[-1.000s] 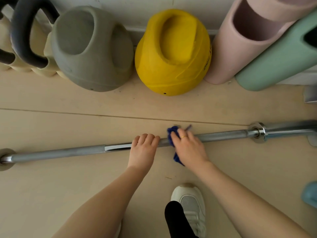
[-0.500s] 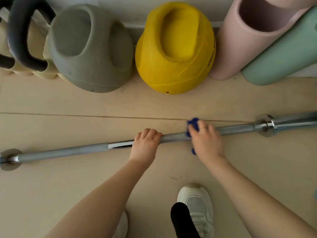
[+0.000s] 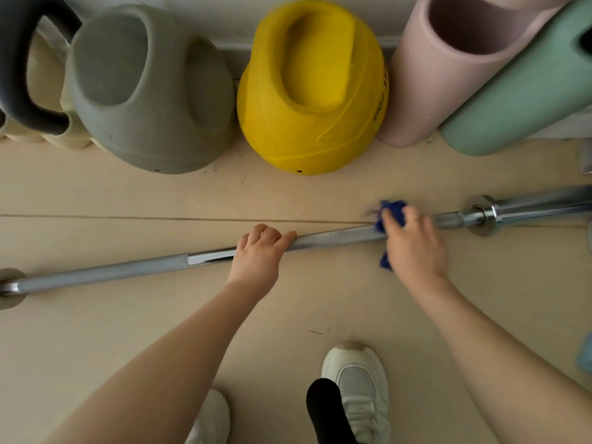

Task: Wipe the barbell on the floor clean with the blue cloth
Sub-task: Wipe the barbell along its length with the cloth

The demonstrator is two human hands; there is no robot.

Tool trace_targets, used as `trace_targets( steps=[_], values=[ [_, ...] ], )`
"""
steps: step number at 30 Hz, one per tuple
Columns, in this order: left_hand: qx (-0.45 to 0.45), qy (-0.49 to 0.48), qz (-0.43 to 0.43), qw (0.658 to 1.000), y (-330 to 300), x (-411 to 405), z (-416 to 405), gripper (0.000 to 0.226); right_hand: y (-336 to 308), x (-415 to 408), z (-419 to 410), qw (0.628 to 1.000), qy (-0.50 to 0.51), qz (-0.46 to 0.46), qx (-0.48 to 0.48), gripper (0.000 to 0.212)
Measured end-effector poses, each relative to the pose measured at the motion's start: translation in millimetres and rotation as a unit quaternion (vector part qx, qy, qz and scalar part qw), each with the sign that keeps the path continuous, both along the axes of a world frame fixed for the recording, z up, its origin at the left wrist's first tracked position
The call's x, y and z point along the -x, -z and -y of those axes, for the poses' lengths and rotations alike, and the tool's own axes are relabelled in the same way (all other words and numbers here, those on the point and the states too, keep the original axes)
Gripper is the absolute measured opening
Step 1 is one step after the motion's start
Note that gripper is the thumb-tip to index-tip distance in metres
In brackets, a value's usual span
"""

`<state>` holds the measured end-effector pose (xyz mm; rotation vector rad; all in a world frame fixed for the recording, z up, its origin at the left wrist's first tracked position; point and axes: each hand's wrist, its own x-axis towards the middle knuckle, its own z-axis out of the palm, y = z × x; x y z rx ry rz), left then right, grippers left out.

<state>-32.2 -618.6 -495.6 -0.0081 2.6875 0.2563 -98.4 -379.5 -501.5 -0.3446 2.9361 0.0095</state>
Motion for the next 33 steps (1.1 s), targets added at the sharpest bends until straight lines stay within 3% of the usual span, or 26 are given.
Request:
trace_targets(
  steps=[2, 3, 5, 8, 10, 14, 17, 21, 25, 27, 33],
  values=[
    [0.01, -0.02, 0.025, 0.999, -1, 3, -8, 0.065, 2, 9, -10, 0.995, 0.099, -0.014, 0.011, 0.042],
    [0.002, -0.022, 0.01, 1.0, -3, 5, -15, 0.065, 3, 7, -5, 0.995, 0.096, -0.027, 0.003, 0.038],
    [-0.017, 0.018, -0.06, 0.998, -3, 10, -32, 0.064, 3, -6, 15, 0.998, 0.03, -0.05, 0.004, 0.033],
    [-0.005, 0.09, -0.109, 0.99, 6, 18, -53, 0.059, 4, -18, 24, 0.994, -0.107, -0.028, 0.017, 0.055],
    [0.001, 0.126, -0.121, 0.985, 3, 27, -56, 0.049, 5, -8, 0, 0.991, -0.126, -0.047, 0.003, 0.048],
    [0.016, 0.166, -0.124, 0.978, 3, 33, -49, 0.048, 7, 25, -64, 0.991, 0.108, -0.069, 0.034, 0.042],
    [0.008, 0.156, -0.122, 0.98, 4, 32, -50, 0.053, 13, 20, -47, 0.992, 0.114, -0.054, 0.012, 0.049],
    [-0.002, 0.127, -0.126, 0.984, 4, 41, -44, 0.062, 15, 22, -25, 0.997, -0.044, -0.062, 0.034, 0.045],
    [0.02, 0.094, -0.055, 0.994, -2, 55, -42, 0.061, 12, 46, -50, 0.986, 0.134, -0.041, 0.088, 0.041],
    [0.012, 0.065, -0.02, 0.998, 1, 59, -39, 0.062, 13, 43, -40, 0.979, 0.17, -0.067, 0.092, 0.042],
    [0.04, 0.014, -0.074, 0.996, -5, 68, -43, 0.043, 14, 2, 39, 0.991, 0.02, -0.056, 0.124, 0.049]
  ],
)
